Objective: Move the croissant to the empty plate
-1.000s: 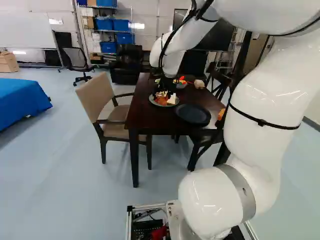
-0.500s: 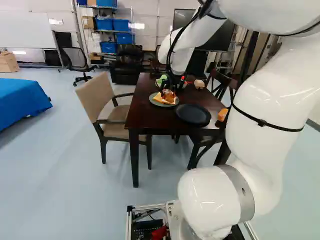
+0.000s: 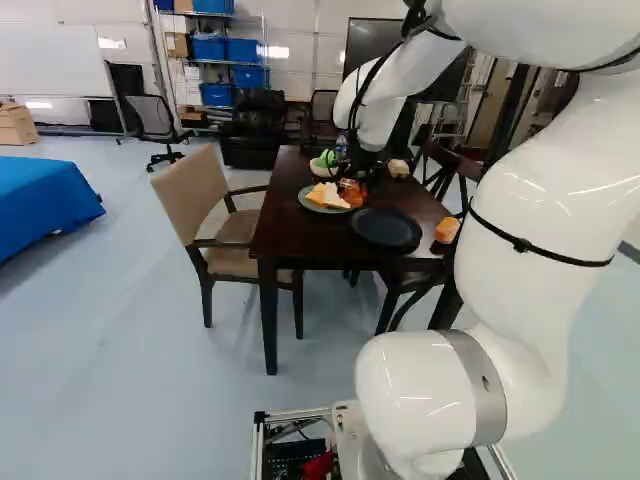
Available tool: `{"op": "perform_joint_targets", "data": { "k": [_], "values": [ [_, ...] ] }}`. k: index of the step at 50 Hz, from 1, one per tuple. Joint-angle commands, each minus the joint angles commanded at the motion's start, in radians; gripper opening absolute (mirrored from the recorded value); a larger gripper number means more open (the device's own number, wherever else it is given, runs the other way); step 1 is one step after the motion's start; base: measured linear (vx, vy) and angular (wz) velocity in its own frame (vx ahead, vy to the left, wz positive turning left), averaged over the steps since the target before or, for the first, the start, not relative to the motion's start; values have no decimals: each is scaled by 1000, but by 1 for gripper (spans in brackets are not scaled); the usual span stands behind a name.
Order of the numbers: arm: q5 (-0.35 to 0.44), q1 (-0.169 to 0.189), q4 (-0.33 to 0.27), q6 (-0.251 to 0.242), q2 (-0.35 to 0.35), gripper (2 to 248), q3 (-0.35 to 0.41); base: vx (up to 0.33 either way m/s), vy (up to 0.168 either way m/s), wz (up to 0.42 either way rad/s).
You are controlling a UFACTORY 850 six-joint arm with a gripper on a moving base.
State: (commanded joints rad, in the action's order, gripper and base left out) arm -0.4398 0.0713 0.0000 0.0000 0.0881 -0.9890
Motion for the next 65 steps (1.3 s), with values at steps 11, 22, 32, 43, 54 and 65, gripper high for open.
{"op": "perform_joint_targets", "data": {
  "k": [11, 22, 32, 43, 54, 65],
  "values": [
    [5, 41, 0, 0, -23, 130, 24, 0, 0, 0],
    [17, 84, 0, 0, -44, 130, 47, 0, 0, 0],
    [40, 116, 0, 0, -59, 130, 76, 0, 0, 0],
    [81, 144, 0, 0, -69, 130, 115, 0, 0, 0],
    [117, 170, 0, 0, -59, 130, 135, 0, 0, 0],
    [121, 176, 0, 0, -25, 130, 131, 0, 0, 0]
  ]
}}
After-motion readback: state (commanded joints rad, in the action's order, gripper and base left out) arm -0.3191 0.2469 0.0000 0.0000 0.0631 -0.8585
